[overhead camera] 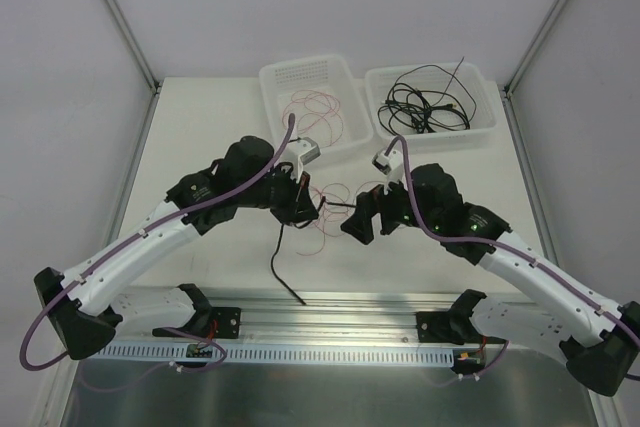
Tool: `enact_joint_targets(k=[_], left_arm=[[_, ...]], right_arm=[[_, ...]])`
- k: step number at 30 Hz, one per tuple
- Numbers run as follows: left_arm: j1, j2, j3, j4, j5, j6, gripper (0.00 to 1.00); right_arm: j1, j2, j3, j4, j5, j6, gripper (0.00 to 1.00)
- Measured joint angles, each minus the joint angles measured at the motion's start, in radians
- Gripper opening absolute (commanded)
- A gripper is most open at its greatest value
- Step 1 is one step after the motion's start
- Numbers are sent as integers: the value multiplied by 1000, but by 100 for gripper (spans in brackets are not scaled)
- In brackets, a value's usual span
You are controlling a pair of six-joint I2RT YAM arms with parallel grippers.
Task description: Untangle the cables
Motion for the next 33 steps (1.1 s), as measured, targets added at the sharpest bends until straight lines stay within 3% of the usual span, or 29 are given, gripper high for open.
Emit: enact_joint_targets(k=[16,25,33], left_arm=[[0,-15,129,-15,172,-21,0],[0,-15,185,-28,164,-50,0],[0,-15,288,-35,110,-77,0]], right_arm=[[17,101,0,209,-46,-95,100],[34,132,0,311,-99,-92,100],[39,14,-34,298,-140,-117,97]])
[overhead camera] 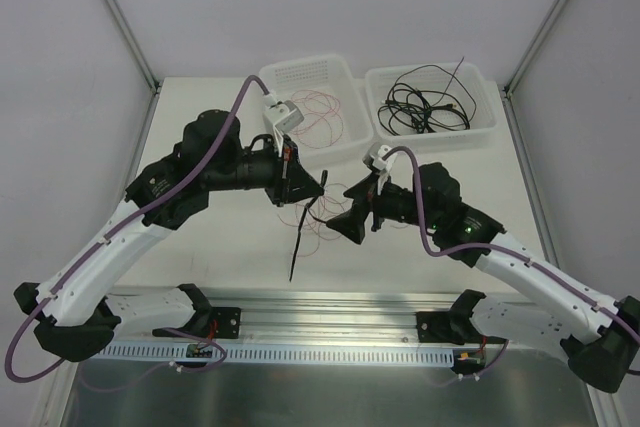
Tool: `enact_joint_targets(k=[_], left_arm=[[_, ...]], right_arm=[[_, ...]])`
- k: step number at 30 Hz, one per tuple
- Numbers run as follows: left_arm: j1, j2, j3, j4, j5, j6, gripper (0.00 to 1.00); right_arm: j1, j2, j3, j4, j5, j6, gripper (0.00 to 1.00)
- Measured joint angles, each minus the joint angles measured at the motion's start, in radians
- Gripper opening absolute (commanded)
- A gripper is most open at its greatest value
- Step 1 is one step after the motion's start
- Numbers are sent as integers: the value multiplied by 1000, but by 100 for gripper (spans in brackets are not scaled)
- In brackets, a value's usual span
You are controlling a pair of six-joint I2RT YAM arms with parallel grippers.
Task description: Untangle the cables
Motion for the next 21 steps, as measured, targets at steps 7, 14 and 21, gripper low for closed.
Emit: enact_joint_targets(k=[7,14,21], left_arm=[[0,14,104,1,-25,-34,0],[0,64,174,2,-46,-67,0],[-2,100,203,5,-50,-103,0]], right_arm=[[15,-30,0,17,-10,-90,97],[30,29,16,102,-10,-138,97],[35,84,35,223,16,-135,97]])
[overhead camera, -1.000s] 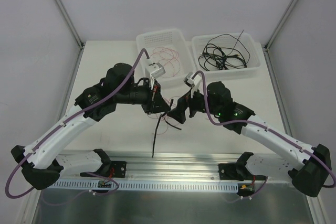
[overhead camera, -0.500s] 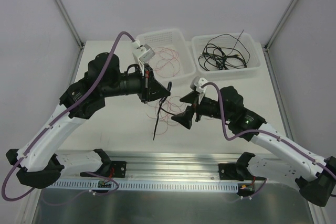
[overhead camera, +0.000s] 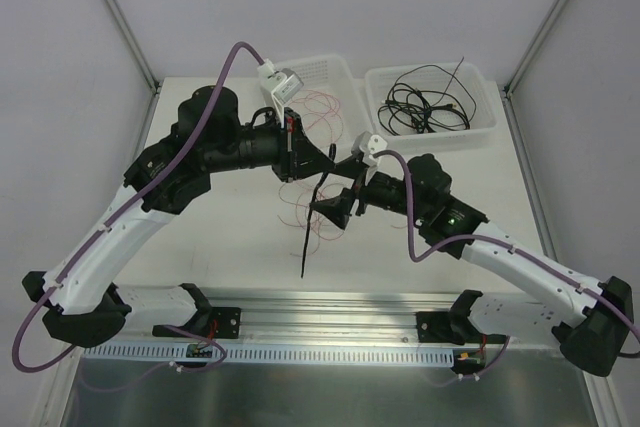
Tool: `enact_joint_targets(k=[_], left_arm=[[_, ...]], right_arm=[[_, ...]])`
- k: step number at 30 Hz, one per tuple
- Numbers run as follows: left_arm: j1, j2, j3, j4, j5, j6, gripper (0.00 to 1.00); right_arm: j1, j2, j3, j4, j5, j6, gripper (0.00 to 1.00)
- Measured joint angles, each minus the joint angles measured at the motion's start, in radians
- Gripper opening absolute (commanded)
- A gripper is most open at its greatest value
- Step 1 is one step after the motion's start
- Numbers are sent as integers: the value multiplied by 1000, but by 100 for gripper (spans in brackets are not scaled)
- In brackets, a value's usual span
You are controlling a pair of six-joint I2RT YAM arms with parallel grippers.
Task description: Untangle the cables
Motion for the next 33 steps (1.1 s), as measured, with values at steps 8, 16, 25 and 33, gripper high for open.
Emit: enact_joint_targets(k=[8,16,25,33], left_arm=[[-27,27,34,24,4,-31,0],[-39,33,37,45,4,-40,0],[-39,32,36,51,-14,-41,9],[-39,-5,-50,68,-160,-23,86]], right_arm=[[0,71,39,100,66,6,99],[0,109,64,114,75,-8,16],[1,98,60,92,56,6,1],[1,-2,10,-22,64,-2,1]])
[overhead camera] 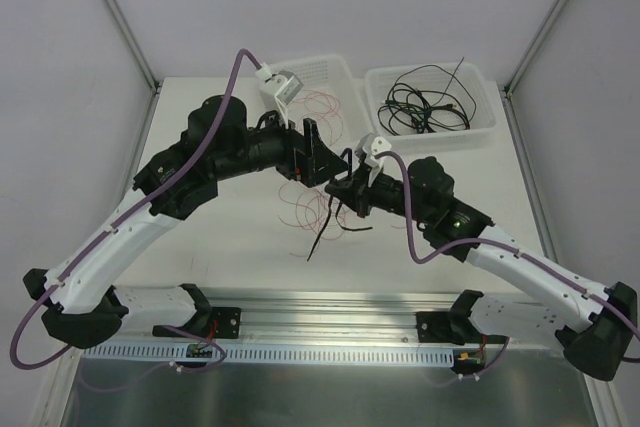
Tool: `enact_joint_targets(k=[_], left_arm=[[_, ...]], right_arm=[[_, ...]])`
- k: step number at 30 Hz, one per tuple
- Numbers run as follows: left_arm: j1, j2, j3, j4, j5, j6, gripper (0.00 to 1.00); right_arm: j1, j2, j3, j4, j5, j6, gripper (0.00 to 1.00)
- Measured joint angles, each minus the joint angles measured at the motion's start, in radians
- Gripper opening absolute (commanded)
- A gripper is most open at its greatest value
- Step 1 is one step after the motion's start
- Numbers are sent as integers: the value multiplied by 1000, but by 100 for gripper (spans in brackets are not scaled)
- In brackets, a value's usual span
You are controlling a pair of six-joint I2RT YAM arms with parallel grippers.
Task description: Untangle the cables
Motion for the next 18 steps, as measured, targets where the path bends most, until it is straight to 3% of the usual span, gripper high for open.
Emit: enact_joint_targets(k=[5,11,18], left_arm=[[30,-29,-95,5,-79,13,96],[204,-82,-238,4,-82,14,99],[300,-185,-397,6,-79,72,99]], right_arm=[[-32,-58,-12,-138,55,-13,1],[-228,-98,0,-300,116,-23,1],[-458,2,225,-462,179,-65,1]])
